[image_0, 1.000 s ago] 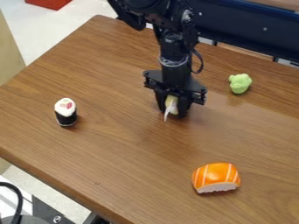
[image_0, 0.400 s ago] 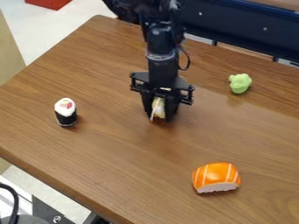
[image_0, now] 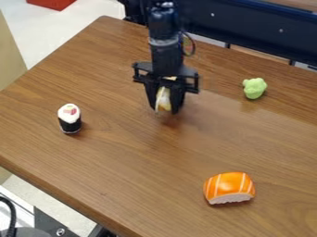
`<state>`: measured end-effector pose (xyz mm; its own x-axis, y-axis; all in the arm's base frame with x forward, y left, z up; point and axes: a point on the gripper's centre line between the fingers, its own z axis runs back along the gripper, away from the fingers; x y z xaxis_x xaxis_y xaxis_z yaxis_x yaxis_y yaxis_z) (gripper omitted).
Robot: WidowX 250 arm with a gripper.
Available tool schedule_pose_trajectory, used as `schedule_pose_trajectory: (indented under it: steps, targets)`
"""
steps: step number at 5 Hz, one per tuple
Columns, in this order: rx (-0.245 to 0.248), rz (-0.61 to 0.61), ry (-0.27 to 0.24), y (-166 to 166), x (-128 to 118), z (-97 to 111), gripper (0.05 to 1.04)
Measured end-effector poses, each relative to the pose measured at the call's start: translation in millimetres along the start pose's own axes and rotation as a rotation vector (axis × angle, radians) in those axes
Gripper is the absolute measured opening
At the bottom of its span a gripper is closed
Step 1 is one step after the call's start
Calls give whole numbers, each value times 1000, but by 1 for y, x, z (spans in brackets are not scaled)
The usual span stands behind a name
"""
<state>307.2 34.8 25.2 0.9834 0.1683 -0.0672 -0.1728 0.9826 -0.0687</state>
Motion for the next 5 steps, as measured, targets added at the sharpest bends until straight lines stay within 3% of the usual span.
schedule_pose_trajectory:
  steps: [3,4,5]
  targets:
    - [-78,37,-16,22,6,43,446]
    - [-78,80,-55,31,17,58,446]
    - [-69,135,-62,42,36,57,446]
